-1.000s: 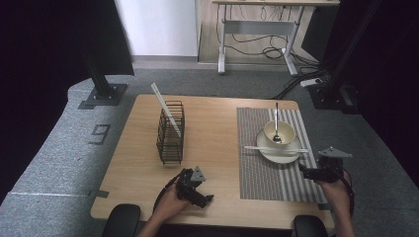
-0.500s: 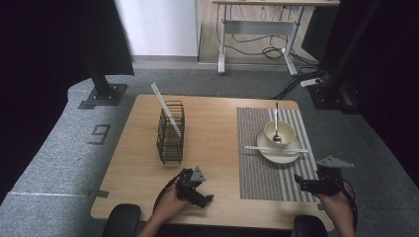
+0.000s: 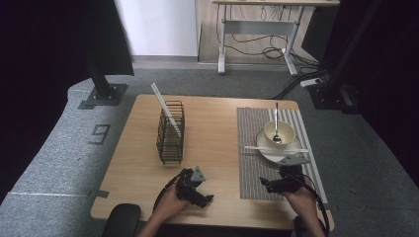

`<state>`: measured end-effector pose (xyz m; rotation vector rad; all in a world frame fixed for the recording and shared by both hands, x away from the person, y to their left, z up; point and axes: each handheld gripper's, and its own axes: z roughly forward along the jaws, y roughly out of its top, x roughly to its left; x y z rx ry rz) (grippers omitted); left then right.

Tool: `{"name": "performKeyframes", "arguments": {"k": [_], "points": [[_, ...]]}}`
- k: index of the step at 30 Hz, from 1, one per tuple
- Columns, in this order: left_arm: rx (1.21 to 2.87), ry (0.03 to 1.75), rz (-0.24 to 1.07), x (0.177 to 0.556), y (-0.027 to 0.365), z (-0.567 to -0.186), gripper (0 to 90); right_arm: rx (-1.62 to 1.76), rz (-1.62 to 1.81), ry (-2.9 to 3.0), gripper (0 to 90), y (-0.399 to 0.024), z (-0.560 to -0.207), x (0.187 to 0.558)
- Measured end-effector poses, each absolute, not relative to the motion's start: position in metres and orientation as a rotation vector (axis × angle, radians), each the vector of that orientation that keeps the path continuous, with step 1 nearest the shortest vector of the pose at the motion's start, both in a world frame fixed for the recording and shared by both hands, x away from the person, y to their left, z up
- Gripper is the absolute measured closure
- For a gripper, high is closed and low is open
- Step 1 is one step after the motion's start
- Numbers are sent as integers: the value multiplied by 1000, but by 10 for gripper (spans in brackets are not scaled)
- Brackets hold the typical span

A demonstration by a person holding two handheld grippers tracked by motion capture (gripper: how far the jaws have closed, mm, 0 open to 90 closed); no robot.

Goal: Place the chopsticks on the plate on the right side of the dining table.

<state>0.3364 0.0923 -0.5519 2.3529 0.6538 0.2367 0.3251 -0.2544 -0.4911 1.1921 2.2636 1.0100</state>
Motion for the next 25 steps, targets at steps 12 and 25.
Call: {"name": "performKeyframes", "arguments": {"k": [12,25], "points": [[2352,655,236,336,92,-552,0,1177,953,2308,0,-235,-549,353],[2352,655,236,336,92,-552,0,1213,978,2301,0,-237,-559,354]]}}
